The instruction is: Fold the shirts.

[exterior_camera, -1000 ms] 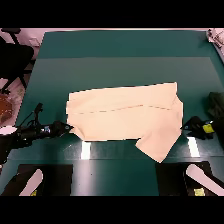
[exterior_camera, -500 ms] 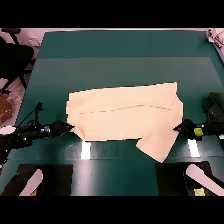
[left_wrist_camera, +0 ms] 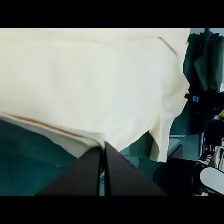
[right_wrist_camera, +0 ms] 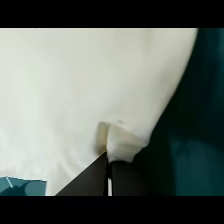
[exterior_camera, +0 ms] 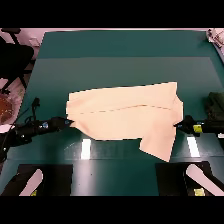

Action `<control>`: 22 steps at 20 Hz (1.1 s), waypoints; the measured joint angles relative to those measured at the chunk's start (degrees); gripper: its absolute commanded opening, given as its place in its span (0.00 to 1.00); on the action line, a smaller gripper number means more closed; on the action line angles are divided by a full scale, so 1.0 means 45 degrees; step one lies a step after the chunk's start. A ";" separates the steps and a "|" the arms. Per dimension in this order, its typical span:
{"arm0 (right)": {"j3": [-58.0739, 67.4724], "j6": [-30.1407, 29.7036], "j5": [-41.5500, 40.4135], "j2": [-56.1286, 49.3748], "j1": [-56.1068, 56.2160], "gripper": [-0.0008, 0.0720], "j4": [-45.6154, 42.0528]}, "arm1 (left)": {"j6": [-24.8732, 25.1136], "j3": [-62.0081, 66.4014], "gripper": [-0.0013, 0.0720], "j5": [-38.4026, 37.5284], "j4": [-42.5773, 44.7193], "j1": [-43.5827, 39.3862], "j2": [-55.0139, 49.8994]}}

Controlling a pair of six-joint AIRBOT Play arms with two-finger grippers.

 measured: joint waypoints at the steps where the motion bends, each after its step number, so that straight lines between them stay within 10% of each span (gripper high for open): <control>1: 0.0000 -0.0131 0.0097 0.0408 0.0000 0.04 0.0418 | 0.0350 0.0447 0.05 -0.0199 -0.0092 0.0000 0.0010; 10: 0.2040 -0.0860 0.0083 0.2696 0.0971 0.04 0.3502 | 0.2195 0.4371 0.05 -0.0787 -0.0126 0.0000 0.0015; 22: 0.7286 -0.1030 0.0350 -0.3502 0.1695 0.04 0.3915 | 0.1889 0.3915 0.05 0.2841 0.4245 0.0000 -0.0063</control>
